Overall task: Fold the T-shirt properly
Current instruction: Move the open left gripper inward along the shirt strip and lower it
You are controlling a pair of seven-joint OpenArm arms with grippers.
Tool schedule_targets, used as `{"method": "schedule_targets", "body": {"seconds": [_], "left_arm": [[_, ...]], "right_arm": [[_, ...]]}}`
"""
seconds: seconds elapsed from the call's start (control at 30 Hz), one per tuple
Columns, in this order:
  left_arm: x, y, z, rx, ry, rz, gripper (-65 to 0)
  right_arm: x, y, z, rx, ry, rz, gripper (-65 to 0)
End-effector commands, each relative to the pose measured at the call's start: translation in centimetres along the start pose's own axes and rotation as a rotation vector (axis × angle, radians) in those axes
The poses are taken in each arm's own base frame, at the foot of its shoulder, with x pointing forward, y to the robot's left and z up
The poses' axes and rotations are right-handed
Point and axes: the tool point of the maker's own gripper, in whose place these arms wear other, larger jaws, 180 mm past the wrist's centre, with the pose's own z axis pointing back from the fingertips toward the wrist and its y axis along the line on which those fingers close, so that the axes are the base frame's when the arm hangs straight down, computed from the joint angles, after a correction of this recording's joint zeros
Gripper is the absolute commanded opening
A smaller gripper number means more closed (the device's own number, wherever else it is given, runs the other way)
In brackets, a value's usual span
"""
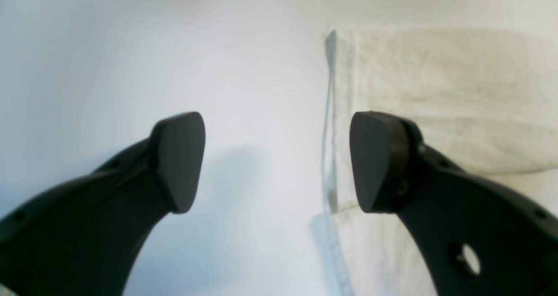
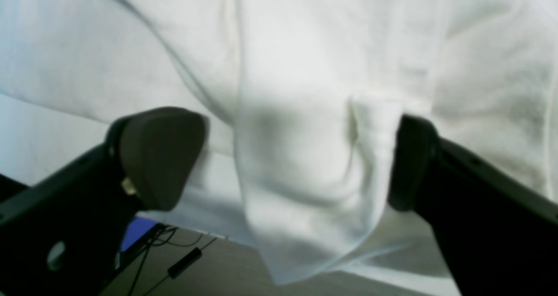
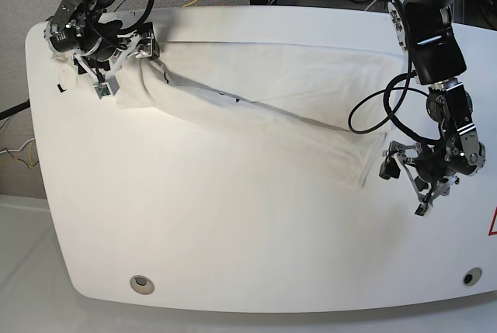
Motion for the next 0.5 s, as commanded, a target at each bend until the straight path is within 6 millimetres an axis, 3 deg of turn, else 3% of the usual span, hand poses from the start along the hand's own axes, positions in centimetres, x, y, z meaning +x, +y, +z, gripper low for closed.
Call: {"method": "schedule_targets", "body": {"seconds": [0.0, 0.2, 0.47], "left_arm": [[0.7, 0.3, -0.6, -0.025, -0.036, 0.033, -15.7], [-1.8, -0.6, -3.1, -0.093, -0.019, 0.132, -15.7], [-3.3, -2.7, -5.1, -0.162, -0.022, 0.223, -15.7]], "right_arm": [[-0.2, -0.6, 0.3, -0.024, 0.02, 0.006, -0.9], [-0.1, -0.6, 0.4, -0.025, 0.017, 0.007, -0.9], [0.5, -0.7, 0.4, -0.026, 0.003, 0.01, -0.9]]}}
